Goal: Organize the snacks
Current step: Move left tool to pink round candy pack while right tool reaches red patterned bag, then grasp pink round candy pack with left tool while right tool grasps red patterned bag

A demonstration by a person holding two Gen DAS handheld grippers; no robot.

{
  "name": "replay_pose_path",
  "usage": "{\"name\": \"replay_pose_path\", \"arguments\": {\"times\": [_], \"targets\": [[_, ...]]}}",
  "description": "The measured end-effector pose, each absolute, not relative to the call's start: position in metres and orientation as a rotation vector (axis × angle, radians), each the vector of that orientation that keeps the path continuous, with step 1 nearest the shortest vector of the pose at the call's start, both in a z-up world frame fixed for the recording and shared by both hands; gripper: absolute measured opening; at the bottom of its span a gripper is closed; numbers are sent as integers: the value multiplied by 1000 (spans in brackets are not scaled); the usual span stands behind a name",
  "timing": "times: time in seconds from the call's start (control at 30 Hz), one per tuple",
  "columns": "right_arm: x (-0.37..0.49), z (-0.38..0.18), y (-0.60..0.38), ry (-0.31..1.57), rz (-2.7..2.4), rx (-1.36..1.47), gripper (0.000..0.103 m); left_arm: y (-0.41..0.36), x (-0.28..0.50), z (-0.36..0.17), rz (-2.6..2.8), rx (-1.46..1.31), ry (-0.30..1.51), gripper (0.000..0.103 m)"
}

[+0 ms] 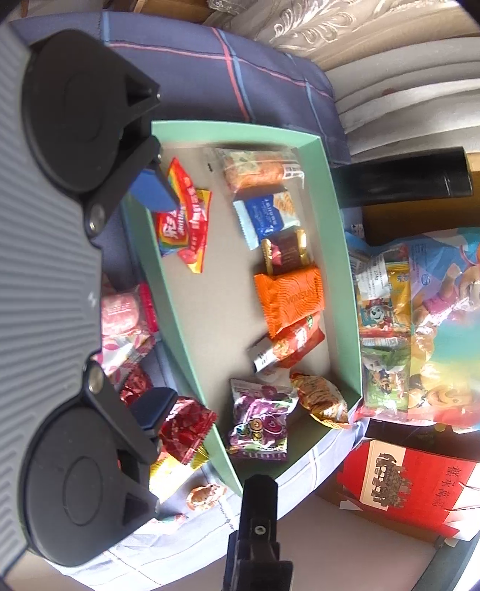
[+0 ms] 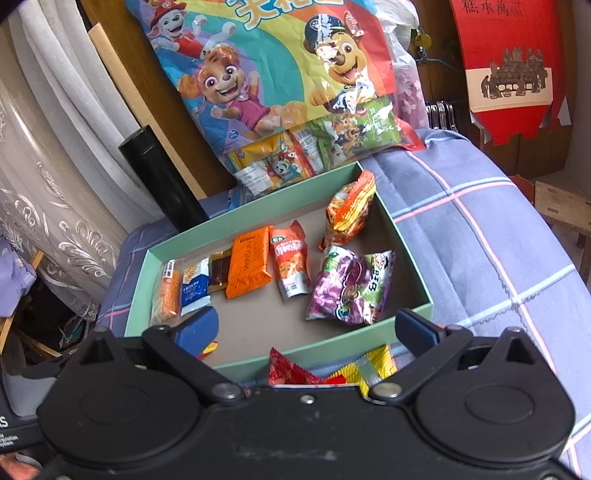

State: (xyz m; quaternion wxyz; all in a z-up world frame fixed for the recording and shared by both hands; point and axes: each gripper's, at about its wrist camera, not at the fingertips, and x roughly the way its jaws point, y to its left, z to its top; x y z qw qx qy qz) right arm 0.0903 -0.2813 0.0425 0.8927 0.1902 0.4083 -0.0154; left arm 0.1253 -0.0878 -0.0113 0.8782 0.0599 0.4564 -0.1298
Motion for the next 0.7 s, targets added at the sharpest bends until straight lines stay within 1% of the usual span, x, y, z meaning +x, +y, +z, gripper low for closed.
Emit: {"name": "replay_pose_path", "arguments": {"times": [0.23, 0.27, 0.3, 0.33, 0.4, 0.43, 0.47, 0.5, 0.53, 0.57, 0.63, 0.67, 0.7], "targets": [[58, 11, -264, 882, -22, 401, 103, -76, 110, -47, -225, 130, 993, 103], [55, 8, -263, 887, -21, 417, 101, -75, 110, -50, -222, 128, 999, 103], [53, 3, -261, 897, -14, 435, 95, -74, 110, -53, -222, 123, 1003, 102], [52, 0, -260, 905, -8, 448, 92, -74, 110, -55, -220, 120, 1004, 100], [52, -6, -256, 912, -2, 462, 78, -75, 113, -58, -223, 111, 1007, 96], [52, -9, -255, 916, 2, 464, 75, -76, 114, -59, -229, 106, 1009, 93], [55, -10, -253, 919, 7, 467, 69, -77, 115, -60, -238, 102, 1011, 91], [56, -11, -251, 920, 12, 470, 62, -80, 116, -62, -249, 100, 1014, 86], [60, -12, -249, 921, 16, 470, 59, -81, 117, -64, -259, 97, 1018, 80], [62, -13, -248, 923, 17, 469, 56, -83, 118, -66, -271, 91, 1023, 78], [69, -17, -245, 933, 20, 467, 54, -85, 120, -69, -287, 82, 1032, 61], [70, -18, -243, 938, 23, 466, 54, -85, 120, -71, -291, 83, 1035, 56], [75, -20, -241, 944, 28, 460, 54, -85, 121, -73, -295, 85, 1040, 46]]}}
